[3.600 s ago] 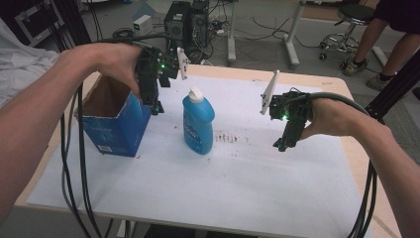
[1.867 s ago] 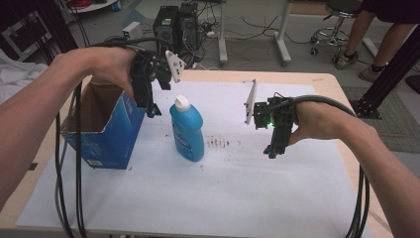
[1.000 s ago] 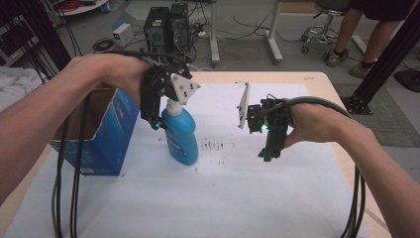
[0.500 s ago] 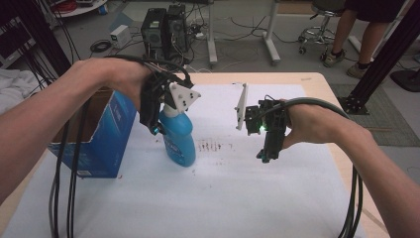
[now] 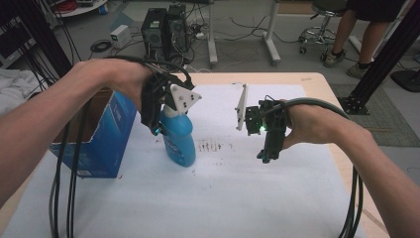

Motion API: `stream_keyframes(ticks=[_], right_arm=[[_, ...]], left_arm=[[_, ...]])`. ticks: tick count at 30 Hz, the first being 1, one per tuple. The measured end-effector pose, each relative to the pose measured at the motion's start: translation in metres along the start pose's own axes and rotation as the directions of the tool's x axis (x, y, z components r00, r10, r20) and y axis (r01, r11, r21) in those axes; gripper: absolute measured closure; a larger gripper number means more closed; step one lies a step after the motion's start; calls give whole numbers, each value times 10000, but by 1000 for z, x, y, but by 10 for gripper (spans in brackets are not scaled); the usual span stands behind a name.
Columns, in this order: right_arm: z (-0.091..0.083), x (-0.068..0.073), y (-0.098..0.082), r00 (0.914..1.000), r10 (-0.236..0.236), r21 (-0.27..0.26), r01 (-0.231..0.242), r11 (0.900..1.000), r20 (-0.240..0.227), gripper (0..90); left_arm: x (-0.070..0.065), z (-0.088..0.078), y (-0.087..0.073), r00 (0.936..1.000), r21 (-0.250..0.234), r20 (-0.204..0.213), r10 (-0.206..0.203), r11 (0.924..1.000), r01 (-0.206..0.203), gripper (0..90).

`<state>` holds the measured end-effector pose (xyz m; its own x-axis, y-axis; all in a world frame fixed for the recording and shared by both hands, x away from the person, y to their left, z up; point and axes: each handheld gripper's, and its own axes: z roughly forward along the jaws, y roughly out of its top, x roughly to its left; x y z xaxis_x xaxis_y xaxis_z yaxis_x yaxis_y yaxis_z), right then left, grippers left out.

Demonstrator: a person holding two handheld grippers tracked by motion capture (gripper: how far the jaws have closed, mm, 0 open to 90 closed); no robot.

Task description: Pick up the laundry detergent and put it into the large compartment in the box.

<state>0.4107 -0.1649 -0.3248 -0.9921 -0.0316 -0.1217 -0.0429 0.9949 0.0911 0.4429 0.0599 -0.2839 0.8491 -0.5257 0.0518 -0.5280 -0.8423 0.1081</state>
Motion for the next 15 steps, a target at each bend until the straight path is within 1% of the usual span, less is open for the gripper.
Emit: stream_keyframes(ticks=[1,3,6,7,13,14,15], right_arm=[[0,0,0,10000,9,15,-9,10000,1,119],[0,0,0,10000,10,34,-10,10000,-2,118],[0,0,-1,10000,7,38,-7,10000,10,119],[0,0,-1,10000,-4,29,4,10000,10,118],[1,-1,-2,10000,22,68,-22,10000,37,118],[1,-1,-2,10000,8,92,-8,10000,24,119],[1,-1,-2,10000,6,104,-6,9999,37,119]], left_arm=[[1,0,0,9999,126,16,116,9999,-117,233],[1,1,1,10000,25,40,57,10000,-57,246],[1,0,1,9999,22,36,96,10000,-96,249],[1,0,1,10000,-29,26,38,10000,-38,249],[1,-1,2,10000,-43,67,28,10000,-27,265],[2,-2,2,9998,75,116,139,9999,-140,277],[1,-1,2,9999,3,116,65,10000,-65,278]])
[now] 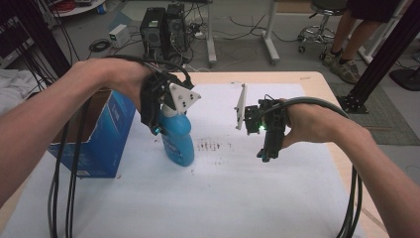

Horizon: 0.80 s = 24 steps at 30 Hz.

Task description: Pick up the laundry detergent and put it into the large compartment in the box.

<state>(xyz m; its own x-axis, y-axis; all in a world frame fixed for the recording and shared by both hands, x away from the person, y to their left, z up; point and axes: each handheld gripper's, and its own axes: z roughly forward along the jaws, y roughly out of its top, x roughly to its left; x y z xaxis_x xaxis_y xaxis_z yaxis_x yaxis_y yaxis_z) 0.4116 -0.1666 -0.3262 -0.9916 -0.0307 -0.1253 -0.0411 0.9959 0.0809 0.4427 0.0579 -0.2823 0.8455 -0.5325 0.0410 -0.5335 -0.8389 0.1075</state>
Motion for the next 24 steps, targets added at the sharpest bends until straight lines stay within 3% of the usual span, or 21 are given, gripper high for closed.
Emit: stream_keyframes(ticks=[16,18,24], right_arm=[[0,0,0,10000,-2,35,2,10000,33,118],[0,0,0,10000,-10,26,10,10000,47,119],[0,0,-1,10000,-8,10,8,10000,70,118]], left_arm=[[0,-1,2,9999,-98,146,-14,10000,16,330],[1,-2,2,10000,-25,73,36,10000,-36,370],[1,-3,3,9997,173,34,257,9995,-257,376]])
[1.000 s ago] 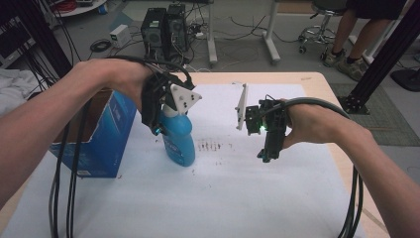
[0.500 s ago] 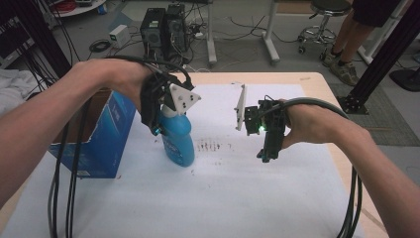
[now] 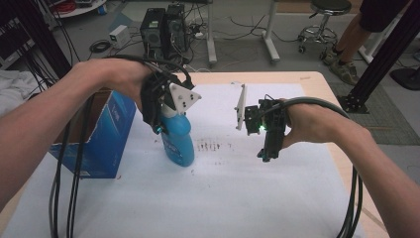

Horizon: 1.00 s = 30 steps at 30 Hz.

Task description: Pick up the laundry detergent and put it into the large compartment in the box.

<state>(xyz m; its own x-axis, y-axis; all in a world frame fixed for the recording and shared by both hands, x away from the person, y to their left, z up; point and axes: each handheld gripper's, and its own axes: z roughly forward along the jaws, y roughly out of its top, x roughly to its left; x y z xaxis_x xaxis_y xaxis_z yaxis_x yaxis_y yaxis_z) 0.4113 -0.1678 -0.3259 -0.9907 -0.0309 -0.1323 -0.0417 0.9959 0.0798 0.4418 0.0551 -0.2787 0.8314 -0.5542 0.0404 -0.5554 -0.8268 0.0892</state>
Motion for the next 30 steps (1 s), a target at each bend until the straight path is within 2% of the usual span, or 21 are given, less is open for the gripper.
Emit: stream_keyframes(ticks=[2,3,4,7,8,9,12,14,15,19,20,22,23,24,30], right_arm=[[0,0,0,10000,7,-21,-7,10000,3,119],[0,1,1,10000,29,-5,-29,10000,15,119],[0,1,1,10000,29,-5,-29,10000,15,119],[0,1,2,10000,-23,-28,23,10000,-8,118],[0,1,2,10000,-23,-28,23,10000,-8,118],[-1,1,2,10000,-29,-26,29,10000,-14,118],[-1,1,2,10000,29,-52,-29,10000,35,118],[-1,1,1,10000,-11,-76,11,10000,44,118],[-2,2,1,10000,-16,-73,16,10000,56,119],[-4,2,1,9999,-18,-121,19,9999,111,118],[-4,2,1,9999,-60,-125,62,9999,106,118],[-5,3,0,9999,-55,-122,57,9999,161,118],[-6,4,-1,9998,-45,-126,47,9999,191,119],[-6,4,-1,9998,-45,-126,47,9999,191,119],[-10,7,-6,9996,63,-118,-60,9999,267,119]], left_arm=[[-2,1,0,9998,-132,-16,-175,9998,175,377],[-1,0,0,10000,-48,-32,-85,10000,84,378],[-2,1,0,9997,-159,-39,-226,9996,226,378],[-1,0,1,10000,59,-20,-47,10000,47,379],[-2,0,1,9997,-49,5,-231,9997,231,379],[-2,-1,1,9997,29,31,-225,9997,225,379],[-2,-4,1,9987,-169,36,-511,9985,511,379],[-2,-10,1,9985,-81,22,-551,9984,551,379],[-2,-17,2,9972,-91,-7,-752,9971,752,379],[-1,-30,4,9945,-57,-5,-1049,9945,1049,380],[-1,-39,7,9923,20,-7,-1238,9923,1238,380],[-1,-44,8,9919,100,-1,-1267,9919,1267,380],[-2,-56,11,9886,153,11,-1506,9885,1505,380],[-2,-56,11,9886,153,11,-1506,9885,1505,380],[-3,-92,20,9748,91,-206,-2220,9750,2222,380]])
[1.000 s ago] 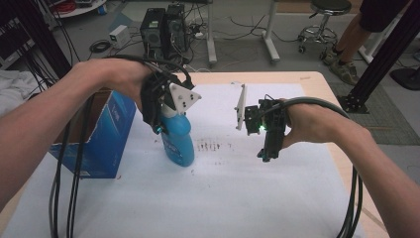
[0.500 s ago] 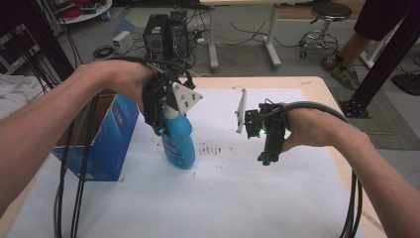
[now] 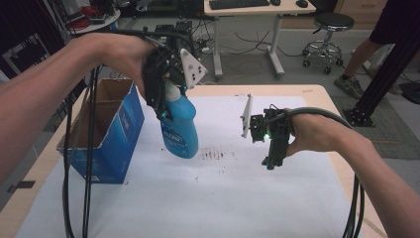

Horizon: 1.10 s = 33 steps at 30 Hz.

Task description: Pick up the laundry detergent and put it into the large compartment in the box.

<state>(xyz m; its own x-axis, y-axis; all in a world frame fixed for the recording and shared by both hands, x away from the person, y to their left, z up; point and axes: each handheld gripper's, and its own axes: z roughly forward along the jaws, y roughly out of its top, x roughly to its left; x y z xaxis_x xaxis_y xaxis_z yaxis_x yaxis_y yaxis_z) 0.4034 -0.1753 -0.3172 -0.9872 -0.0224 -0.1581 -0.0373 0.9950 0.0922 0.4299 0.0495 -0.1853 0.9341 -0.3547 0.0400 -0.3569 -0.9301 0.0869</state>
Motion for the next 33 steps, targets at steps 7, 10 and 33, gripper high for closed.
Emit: stream_keyframes(ticks=[7,10,33], right_arm=[[-4,4,0,10000,-72,-89,72,9999,38,119],[-5,5,-1,9999,-106,-114,107,9999,84,118],[-4,10,-7,9999,-63,-108,65,9999,153,118]], left_arm=[[-7,-30,4,9968,-190,137,-792,9967,795,380],[-11,-45,0,9889,-307,-60,-1486,9885,1484,381],[-26,-88,-109,6962,-740,-525,-7159,6981,7122,382]])
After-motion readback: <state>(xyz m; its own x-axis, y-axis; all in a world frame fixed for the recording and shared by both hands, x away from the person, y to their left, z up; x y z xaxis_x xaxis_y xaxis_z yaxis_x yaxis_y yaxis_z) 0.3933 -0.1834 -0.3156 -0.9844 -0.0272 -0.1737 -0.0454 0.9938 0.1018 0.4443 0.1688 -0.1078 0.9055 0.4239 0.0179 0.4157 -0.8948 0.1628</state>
